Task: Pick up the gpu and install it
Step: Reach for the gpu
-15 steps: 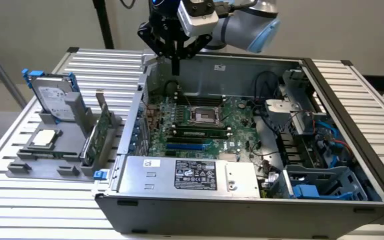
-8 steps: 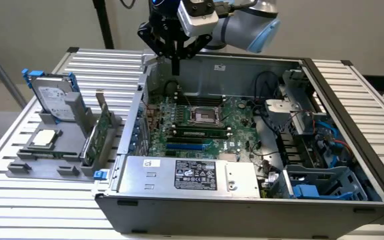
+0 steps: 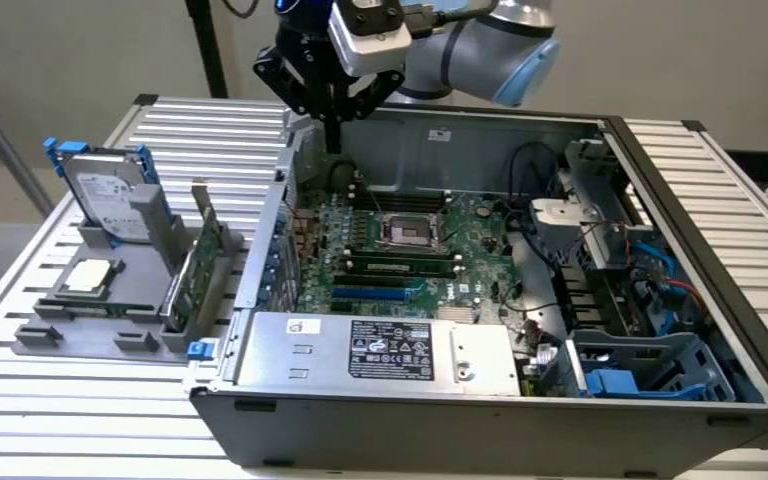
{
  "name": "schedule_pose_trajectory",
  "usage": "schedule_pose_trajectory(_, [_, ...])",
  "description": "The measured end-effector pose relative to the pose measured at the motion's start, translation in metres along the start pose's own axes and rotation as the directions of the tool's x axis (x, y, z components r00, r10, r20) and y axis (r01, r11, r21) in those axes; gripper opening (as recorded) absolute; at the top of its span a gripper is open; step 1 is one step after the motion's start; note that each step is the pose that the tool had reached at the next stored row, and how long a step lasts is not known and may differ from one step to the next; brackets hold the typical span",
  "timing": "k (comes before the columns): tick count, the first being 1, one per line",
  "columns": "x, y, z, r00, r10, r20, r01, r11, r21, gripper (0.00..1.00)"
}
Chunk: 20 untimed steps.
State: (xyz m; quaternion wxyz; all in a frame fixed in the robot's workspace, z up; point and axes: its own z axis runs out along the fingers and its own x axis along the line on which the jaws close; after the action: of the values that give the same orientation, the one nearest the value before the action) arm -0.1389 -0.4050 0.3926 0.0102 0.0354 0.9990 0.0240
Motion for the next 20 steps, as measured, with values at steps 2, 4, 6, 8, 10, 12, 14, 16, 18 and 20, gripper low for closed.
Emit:
schedule_pose_trajectory(2, [0.009,-0.0034,-0.0004,1.0000,0.000,0.0004,0.000,1.0000,0.0001,0.11])
schedule_pose_trajectory(4, [0.018,-0.0062,-0.0007,1.0000,0.000,0.0011,0.000,1.0000,0.0009,0.11])
schedule_pose_trajectory(6, [0.027,-0.0084,-0.0009,1.0000,0.000,0.0018,0.000,1.0000,0.0028,0.11])
schedule_pose_trajectory(8, [0.036,-0.0103,-0.0012,1.0000,0.000,0.0023,0.000,1.0000,0.0058,0.11])
schedule_pose_trajectory(10, [0.045,-0.0120,-0.0014,1.0000,0.000,0.0026,0.000,0.9999,0.0103,0.11])
schedule_pose_trajectory(12, [0.054,-0.0135,-0.0017,1.0000,-0.001,0.0030,0.000,0.9999,0.0161,0.11])
schedule_pose_trajectory(14, [0.063,-0.0146,-0.0018,1.0000,-0.001,0.0036,0.001,0.9997,0.0230,0.11])
schedule_pose_trajectory(16, [0.072,-0.0155,-0.0018,1.0000,-0.001,0.0041,0.001,0.9995,0.0309,0.11])
schedule_pose_trajectory(18, [0.081,-0.0164,-0.0018,1.0000,-0.001,0.0046,0.001,0.9992,0.0395,0.11])
schedule_pose_trajectory(20, [0.090,-0.0172,-0.0017,1.0000,-0.001,0.0052,0.001,0.9988,0.0481,0.11])
